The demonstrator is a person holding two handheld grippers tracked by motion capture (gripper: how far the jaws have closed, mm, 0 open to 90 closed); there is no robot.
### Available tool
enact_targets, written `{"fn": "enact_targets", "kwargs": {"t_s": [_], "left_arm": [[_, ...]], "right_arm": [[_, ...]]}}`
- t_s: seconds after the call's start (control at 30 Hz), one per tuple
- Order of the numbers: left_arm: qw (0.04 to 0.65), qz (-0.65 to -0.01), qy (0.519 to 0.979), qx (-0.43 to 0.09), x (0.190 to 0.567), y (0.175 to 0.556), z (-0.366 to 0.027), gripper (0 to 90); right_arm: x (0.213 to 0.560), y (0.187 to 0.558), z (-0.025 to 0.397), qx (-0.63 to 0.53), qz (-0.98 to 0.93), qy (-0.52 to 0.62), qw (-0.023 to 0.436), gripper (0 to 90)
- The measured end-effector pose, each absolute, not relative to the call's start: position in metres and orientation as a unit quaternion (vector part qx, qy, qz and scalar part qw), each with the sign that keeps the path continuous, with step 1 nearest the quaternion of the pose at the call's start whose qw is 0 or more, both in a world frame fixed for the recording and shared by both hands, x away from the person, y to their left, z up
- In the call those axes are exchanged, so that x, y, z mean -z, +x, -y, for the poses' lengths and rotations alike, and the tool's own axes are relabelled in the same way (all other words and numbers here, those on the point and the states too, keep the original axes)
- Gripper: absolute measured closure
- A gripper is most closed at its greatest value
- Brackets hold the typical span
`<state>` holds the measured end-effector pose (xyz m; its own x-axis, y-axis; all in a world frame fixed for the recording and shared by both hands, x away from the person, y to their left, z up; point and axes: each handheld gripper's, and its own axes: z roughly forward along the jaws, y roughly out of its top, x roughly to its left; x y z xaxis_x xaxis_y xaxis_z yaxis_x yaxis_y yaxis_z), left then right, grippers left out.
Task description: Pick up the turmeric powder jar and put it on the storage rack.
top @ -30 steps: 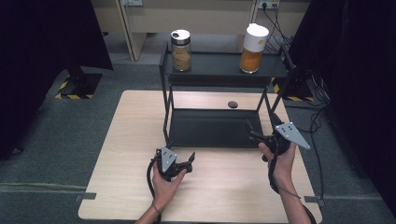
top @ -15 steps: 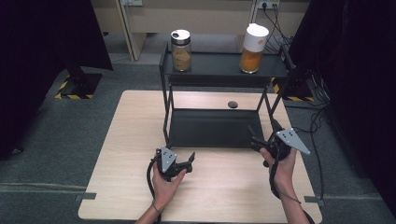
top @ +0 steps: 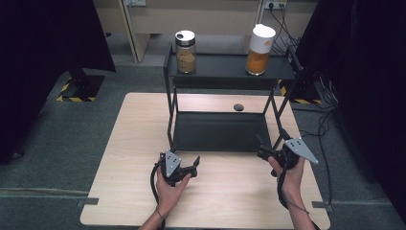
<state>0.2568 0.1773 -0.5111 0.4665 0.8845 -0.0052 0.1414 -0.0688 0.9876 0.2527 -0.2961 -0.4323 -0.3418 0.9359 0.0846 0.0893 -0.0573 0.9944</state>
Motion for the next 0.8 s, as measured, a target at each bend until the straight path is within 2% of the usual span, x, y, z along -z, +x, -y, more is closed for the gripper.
{"fn": "enact_targets", "kwargs": {"t_s": [0.8], "left_arm": [[0.557, -0.395, 0.65, -0.334, 0.511, 0.257, -0.177, 4.4]], "right_arm": [[0.452, 0.245, 0.301, -0.569, -0.581, 0.462, 0.353, 3.8]]}}
